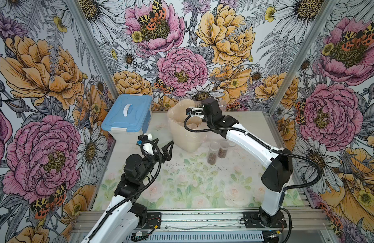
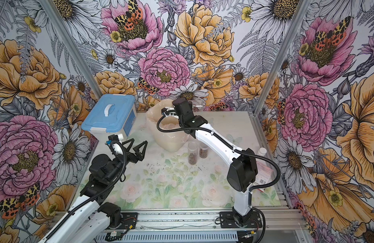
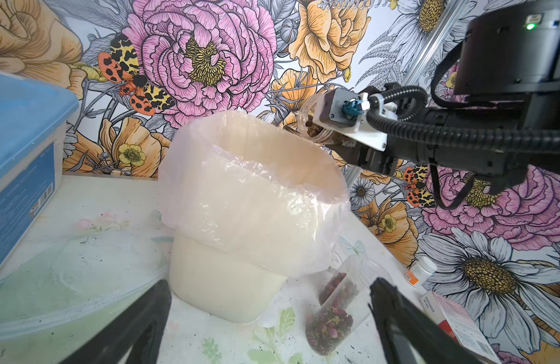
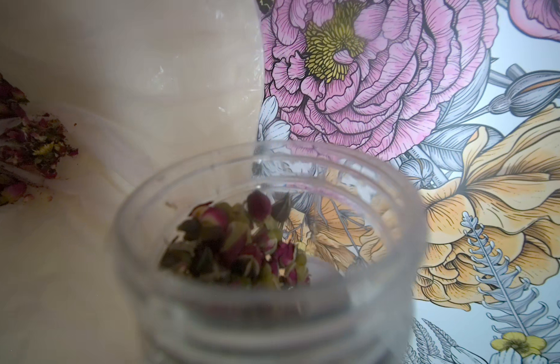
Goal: Empty the moldy dried flower tea in the jars
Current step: Pour the moldy dried flower tea into the trash bin, then adjust the jar.
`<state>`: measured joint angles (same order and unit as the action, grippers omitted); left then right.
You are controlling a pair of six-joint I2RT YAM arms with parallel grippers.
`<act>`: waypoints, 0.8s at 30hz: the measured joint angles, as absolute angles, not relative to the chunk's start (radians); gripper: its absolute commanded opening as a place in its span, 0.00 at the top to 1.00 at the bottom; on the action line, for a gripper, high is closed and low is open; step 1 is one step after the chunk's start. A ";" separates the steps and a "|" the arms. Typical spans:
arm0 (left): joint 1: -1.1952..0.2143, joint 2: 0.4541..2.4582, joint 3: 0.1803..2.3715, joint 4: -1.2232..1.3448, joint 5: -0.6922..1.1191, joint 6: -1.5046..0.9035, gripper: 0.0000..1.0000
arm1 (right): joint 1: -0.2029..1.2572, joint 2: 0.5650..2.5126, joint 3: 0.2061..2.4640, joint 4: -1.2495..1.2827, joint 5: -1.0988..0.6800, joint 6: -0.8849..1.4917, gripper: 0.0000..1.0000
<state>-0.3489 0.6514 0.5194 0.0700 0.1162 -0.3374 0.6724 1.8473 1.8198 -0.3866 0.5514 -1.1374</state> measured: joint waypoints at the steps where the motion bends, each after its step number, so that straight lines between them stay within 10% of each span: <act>1: -0.347 0.669 0.548 0.050 0.117 -0.343 0.01 | 0.670 1.836 1.815 -0.388 0.537 -1.113 0.87; 24: -0.403 1.089 1.201 -0.297 0.401 -0.483 0.12 | 0.558 1.462 1.502 -0.391 -0.092 -0.474 0.84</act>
